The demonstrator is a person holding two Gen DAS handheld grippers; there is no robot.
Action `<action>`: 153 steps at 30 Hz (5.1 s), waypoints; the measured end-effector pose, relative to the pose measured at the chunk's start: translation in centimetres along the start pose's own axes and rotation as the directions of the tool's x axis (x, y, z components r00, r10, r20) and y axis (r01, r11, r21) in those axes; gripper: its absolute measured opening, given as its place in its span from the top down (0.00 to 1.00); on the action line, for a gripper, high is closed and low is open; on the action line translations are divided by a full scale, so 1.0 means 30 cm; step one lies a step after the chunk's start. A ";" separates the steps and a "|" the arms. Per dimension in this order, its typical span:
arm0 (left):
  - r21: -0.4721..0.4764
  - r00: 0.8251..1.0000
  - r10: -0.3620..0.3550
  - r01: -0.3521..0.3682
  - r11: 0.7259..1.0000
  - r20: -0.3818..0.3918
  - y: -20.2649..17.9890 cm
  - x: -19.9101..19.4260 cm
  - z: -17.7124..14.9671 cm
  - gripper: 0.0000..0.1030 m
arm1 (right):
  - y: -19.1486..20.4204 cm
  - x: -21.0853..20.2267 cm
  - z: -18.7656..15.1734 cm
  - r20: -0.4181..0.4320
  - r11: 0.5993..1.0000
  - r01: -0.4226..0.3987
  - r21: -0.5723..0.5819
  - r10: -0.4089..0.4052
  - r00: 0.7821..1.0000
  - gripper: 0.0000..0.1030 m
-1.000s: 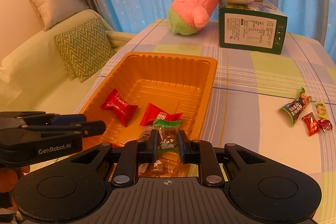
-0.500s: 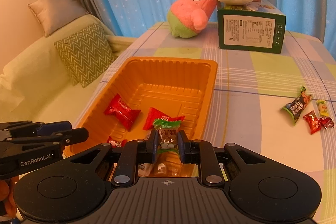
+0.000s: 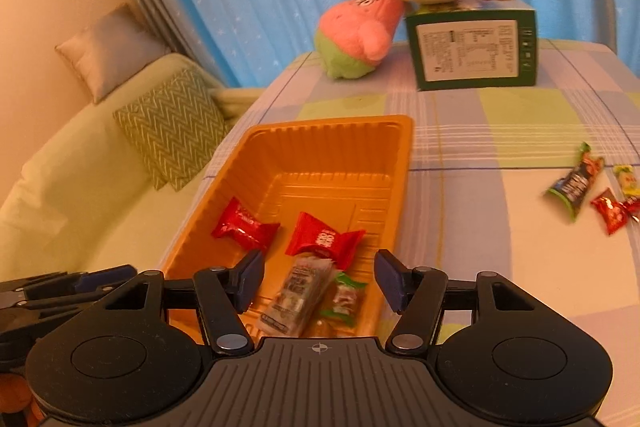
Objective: Organize snacks
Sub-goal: 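Open the right tool to drop the green-ended candy into the tray, then move both open tools back toward the remaining snacks on the table, then grasp the dark snack stick with the left tool while the right tool grasps a dark red candy, then carry the snack stick with the left tool while the right tool carries the red candy toward the tray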
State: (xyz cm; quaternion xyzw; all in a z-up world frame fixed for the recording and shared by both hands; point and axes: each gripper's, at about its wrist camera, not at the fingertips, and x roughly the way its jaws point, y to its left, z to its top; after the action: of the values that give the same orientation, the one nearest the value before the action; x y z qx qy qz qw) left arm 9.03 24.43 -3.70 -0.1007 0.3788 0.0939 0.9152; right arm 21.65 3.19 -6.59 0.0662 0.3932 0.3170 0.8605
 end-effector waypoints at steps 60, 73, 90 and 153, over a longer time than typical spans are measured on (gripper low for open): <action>0.173 0.970 -0.242 0.239 0.956 0.000 -0.635 -0.112 0.022 0.19 | -0.528 -0.723 -0.159 0.179 0.905 0.326 0.275 -0.381 0.907 0.41; 0.249 0.967 -0.252 0.256 0.934 -0.048 -0.760 0.151 0.130 0.19 | -0.688 -0.509 -0.049 0.116 0.922 0.312 0.230 -0.344 0.932 0.41; 0.293 0.964 -0.243 0.263 0.919 -0.104 -0.831 0.507 0.246 0.19 | -0.887 -0.089 0.054 0.091 0.930 0.237 0.282 -0.272 0.958 0.54; 0.253 0.970 -0.182 0.219 0.942 -0.159 -0.853 0.401 -0.058 0.74 | -0.699 -0.291 -0.005 0.101 0.936 0.314 0.161 -0.332 0.938 0.75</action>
State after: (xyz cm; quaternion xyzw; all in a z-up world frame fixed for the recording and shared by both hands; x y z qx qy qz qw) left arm 22.57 0.50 -10.57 -0.0196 0.4358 -0.0591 0.8979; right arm 27.61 -18.61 -8.76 0.0816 0.3651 0.1375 0.9171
